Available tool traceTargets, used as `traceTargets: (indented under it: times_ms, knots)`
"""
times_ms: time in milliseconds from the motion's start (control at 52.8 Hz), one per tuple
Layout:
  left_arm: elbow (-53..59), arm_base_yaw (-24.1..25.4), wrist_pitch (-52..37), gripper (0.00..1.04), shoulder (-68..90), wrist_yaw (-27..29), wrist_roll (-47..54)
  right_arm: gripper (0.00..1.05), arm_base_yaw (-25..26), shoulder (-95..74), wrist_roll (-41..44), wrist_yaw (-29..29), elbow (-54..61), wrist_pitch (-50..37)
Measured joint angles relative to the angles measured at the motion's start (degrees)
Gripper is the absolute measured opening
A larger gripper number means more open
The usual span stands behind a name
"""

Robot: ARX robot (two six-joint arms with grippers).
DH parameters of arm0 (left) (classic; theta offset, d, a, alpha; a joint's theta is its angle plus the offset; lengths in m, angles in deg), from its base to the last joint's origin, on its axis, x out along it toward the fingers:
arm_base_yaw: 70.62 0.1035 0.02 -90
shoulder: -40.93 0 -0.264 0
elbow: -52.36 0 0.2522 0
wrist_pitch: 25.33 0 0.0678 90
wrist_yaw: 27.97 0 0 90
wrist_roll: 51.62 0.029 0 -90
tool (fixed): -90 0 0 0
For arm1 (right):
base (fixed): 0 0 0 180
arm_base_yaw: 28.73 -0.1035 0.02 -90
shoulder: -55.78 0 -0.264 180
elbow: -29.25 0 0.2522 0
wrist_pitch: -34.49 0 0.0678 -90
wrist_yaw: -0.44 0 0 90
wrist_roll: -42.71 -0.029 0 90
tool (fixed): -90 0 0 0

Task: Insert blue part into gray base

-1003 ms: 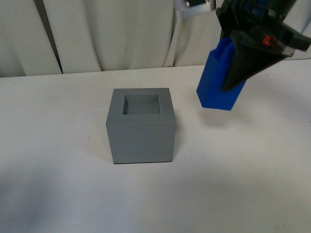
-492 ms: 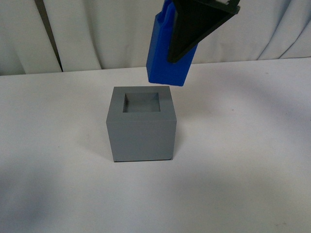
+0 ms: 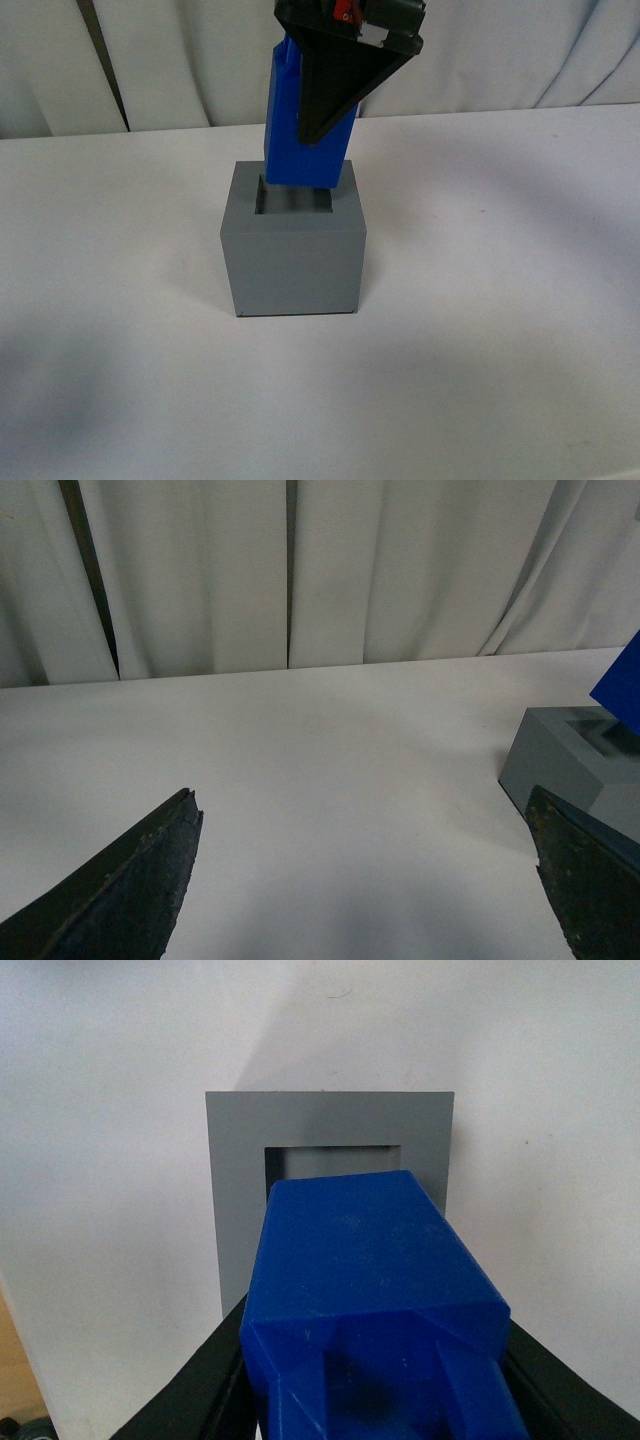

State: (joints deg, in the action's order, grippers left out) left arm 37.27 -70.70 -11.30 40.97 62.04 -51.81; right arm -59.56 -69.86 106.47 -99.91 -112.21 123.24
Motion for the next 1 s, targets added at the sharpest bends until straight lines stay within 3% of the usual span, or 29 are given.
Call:
traceTargets:
  times_ms: [1003]
  knots:
    - [0.00, 0.00, 0.00, 0.99, 0.00, 0.02, 0.00, 0.48, -0.39, -0.02, -1.55, -0.79, 3.76, -3.15]
